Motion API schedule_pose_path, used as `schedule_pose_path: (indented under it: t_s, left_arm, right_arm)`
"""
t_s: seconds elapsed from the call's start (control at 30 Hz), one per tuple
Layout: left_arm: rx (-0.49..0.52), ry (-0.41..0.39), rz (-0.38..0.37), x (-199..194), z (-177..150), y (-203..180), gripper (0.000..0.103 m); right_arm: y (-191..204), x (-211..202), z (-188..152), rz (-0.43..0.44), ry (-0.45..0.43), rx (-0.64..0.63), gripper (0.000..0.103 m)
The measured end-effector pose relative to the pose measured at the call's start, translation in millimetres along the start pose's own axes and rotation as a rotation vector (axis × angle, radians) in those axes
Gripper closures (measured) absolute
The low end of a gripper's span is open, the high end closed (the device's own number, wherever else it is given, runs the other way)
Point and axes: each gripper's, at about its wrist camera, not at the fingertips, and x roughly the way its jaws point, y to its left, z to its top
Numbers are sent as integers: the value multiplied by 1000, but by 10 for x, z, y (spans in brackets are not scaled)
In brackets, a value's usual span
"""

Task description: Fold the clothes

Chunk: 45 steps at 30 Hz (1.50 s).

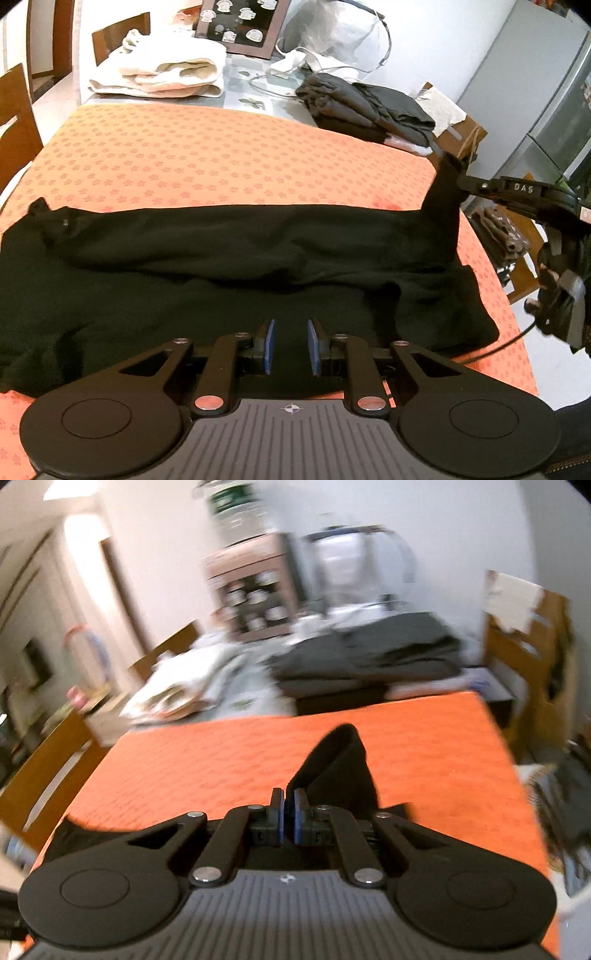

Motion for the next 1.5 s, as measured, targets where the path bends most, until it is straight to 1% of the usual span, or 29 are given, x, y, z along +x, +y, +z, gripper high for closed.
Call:
schedule_pose_path:
  t_s: [0.17,0.27,0.37,0.4,0.47,0.53,0.57,0.63,0.7,0.8,0.87,0.97,1.03,1.13,1.17,1.23,1.37,1.5]
  left_arm:
    - [-18,-10,31,-114,-17,198,81]
    - [-34,-16,58,-179,-37,325,80]
    - [-48,-20,97,-235,-69,458,76]
    - [-54,-21,115,-253,-82,504,74]
    - [-64,-30,156,-297,-110,592,74]
    - [-69,-43,197,-349,-141,667,74]
    - [-70,-50,215,-377,-157,700,74]
    - [-72,-58,248,-428,-198,764,74]
    - [-86,-56,272,-459,-240,829,74]
    - [-101,-61,306,-473,-291,895,74]
    - [-107,-64,333,-453,-319,932,74]
    - [-115,-54,370,-338,-338,994,75]
    - [-123,-43,391,-246,-346,1042,74]
    - [-164,-14,404,-113,-367,1168,74]
    - [-175,-20,402,-115,-371,1193,72]
    - [-186,-34,402,-149,-356,1200,73]
    - [-175,-77,385,-307,-275,1080,70]
    - [-141,-121,329,-414,-159,846,61]
  right_arm:
    - [491,270,-145,87,86,-76,97]
    - [719,504,-301,116,178,-118,97]
    - [857,709,-457,126,276,-167,96]
    - [881,742,-483,127,296,-170,92]
    - [904,704,-457,147,294,-163,91]
    - [902,575,-376,172,267,-157,85]
    - [895,494,-329,176,245,-159,84]
    - [863,348,-245,154,194,-174,81]
    - [778,300,-201,112,171,-185,81]
    - [583,422,-179,45,195,-176,80]
    - [476,532,-219,16,217,-174,80]
    - [393,747,-352,-8,270,-197,78]
    - [388,842,-440,-8,284,-219,76]
    - [378,837,-452,8,289,-230,74]
    - [358,788,-429,19,284,-216,74]
    - [316,680,-383,38,270,-190,72]
    - [172,325,-332,38,225,-151,64]
    - [-134,-12,-394,-3,220,-52,62]
